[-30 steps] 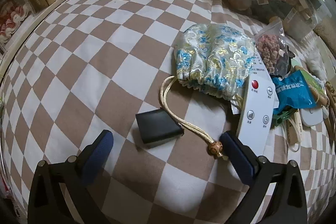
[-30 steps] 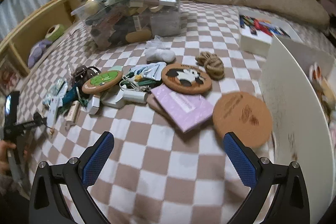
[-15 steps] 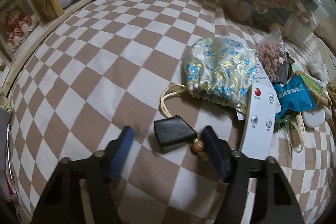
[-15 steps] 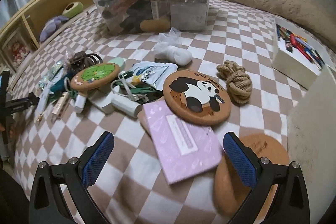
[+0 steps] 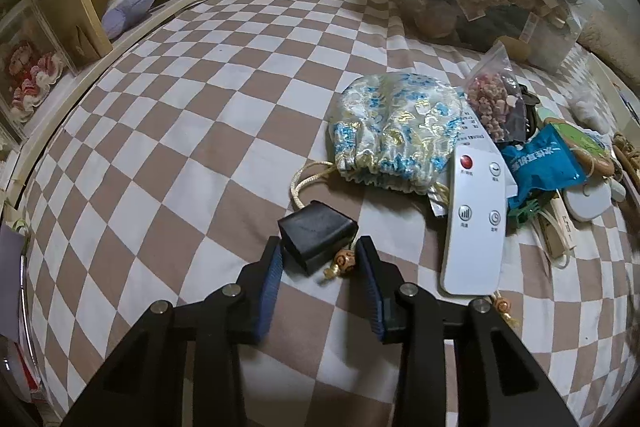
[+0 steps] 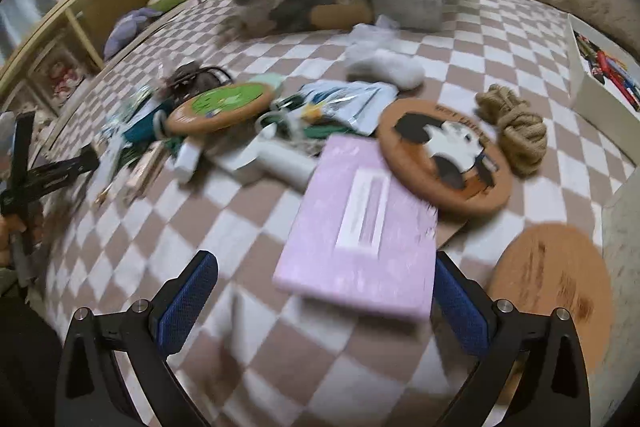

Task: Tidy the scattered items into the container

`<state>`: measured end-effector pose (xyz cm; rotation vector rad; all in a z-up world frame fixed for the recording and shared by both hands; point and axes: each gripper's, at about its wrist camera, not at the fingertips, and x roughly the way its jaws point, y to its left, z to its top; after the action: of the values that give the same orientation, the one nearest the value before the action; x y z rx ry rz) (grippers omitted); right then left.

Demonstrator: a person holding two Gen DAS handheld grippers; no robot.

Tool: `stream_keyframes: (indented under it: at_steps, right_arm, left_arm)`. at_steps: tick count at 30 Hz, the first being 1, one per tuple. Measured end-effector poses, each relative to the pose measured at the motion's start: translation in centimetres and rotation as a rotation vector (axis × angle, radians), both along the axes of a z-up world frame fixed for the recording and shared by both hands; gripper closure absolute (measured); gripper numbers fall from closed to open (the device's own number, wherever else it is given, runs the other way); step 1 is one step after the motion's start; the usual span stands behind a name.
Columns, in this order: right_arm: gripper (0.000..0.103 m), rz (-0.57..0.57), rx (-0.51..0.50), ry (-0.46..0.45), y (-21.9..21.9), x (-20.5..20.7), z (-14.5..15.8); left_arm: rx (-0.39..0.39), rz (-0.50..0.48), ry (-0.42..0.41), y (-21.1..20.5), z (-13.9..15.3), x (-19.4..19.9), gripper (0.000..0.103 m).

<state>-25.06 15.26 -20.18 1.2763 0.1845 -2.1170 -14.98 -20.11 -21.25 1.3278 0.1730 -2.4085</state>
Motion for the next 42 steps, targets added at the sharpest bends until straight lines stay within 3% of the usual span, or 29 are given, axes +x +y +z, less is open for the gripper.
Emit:
stream_keyframes:
  at_steps: [7, 12, 14, 18, 34, 42]
  right_arm:
    - [0.0, -0.116, 0.042, 0.058, -0.6, -0.5, 1.1]
    - [0.0, -0.191, -0.019, -0.017, -0.2, -2.6, 0.4]
    - [0.009, -0.203, -0.001, -0.022, -0.5, -2.9, -0.1]
    - [0.035, -0.223, 0.023, 0.014, -0.3, -2.9, 0.2]
    - [0.035, -0.125, 0.069, -0.045, -0.7, 2.5, 0.6]
    - [0.035, -0.069, 0.112, -0.102, -1.1, 5.6, -0.7]
  left_arm:
    - [-0.016, -0.015, 0.001, 0.3, 0.3, 0.5, 0.072]
    - [0.018, -0.036, 0.022, 0.5, 0.6, 1.0, 0.074]
    - [0.023, -0.046, 0.027, 0.6, 0.7, 1.3, 0.075]
    - [0.042, -0.064, 0.04, 0.7, 0.9, 1.9, 0.078]
    - [0.07, -0.116, 0.032, 1.3, 0.7, 2.7, 0.081]
    - [0.018, -0.146, 0.016, 2.1, 0.5, 2.6, 0.079]
